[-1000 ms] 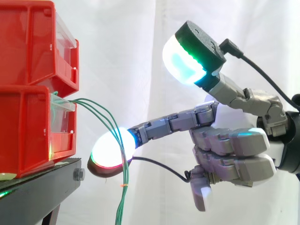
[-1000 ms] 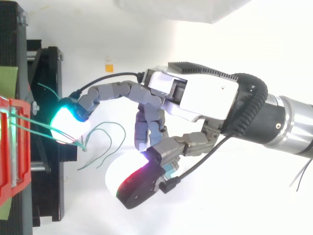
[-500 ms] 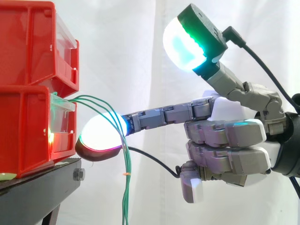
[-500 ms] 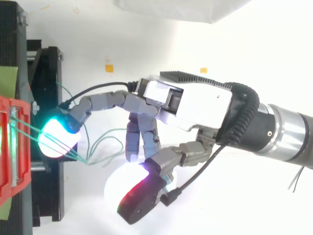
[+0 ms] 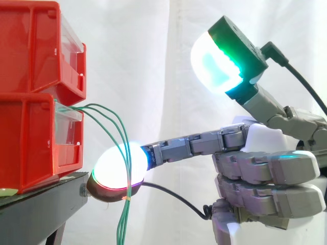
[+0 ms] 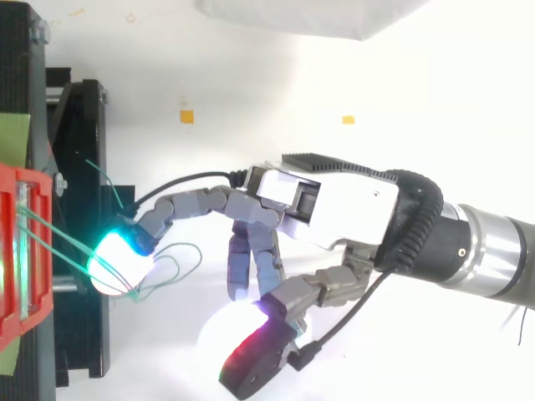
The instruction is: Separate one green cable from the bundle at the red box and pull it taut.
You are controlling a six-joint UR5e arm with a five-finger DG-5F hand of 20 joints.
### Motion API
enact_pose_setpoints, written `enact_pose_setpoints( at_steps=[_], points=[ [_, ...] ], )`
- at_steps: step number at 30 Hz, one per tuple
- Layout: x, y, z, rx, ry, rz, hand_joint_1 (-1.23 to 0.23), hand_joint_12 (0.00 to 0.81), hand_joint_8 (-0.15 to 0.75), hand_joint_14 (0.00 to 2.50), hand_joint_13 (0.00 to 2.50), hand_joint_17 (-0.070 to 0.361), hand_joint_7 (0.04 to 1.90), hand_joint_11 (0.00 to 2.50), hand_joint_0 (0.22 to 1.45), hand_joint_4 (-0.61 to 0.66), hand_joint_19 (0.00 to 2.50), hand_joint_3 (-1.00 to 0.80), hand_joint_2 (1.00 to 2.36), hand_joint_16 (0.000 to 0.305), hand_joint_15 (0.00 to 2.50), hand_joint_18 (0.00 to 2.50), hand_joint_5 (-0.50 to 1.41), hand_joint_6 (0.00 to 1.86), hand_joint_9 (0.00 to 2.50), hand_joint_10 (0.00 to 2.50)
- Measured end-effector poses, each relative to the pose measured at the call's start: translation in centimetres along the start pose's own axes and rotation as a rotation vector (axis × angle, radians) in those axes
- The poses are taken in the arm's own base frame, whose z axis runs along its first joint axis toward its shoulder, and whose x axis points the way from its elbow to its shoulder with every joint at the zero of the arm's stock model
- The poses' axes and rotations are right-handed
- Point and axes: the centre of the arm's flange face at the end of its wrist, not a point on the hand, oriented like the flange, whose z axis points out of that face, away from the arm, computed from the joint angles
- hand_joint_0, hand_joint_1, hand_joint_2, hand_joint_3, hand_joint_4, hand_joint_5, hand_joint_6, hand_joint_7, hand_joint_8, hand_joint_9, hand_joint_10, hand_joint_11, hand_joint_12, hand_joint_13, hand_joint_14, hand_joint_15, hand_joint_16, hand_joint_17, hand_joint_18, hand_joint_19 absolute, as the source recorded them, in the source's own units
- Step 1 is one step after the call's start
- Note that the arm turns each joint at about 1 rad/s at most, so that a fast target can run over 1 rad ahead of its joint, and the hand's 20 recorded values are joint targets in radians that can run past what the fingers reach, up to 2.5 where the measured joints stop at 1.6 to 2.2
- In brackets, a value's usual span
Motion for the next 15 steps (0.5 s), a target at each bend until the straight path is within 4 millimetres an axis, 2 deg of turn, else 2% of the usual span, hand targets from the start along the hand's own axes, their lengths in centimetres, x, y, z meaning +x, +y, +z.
enact_pose_setpoints(
  at_steps=[8,15],
  points=[
    [0.38,-0.17,-0.36,0.015,0.003,0.074,-0.52,0.561,0.388,0.02,2.17,0.2,0.66,0.44,0.4,0.35,0.25,-0.5,1.0,0.089,0.59,2.5,-0.15,0.5,2.11,0.02],
    [0.42,-0.21,-0.42,0.018,0.004,0.092,-0.58,0.558,0.387,0.02,2.16,0.198,0.67,0.45,0.42,0.34,0.27,-0.5,1.0,0.088,0.59,2.5,-0.15,0.5,2.1,0.02]
  ],
)
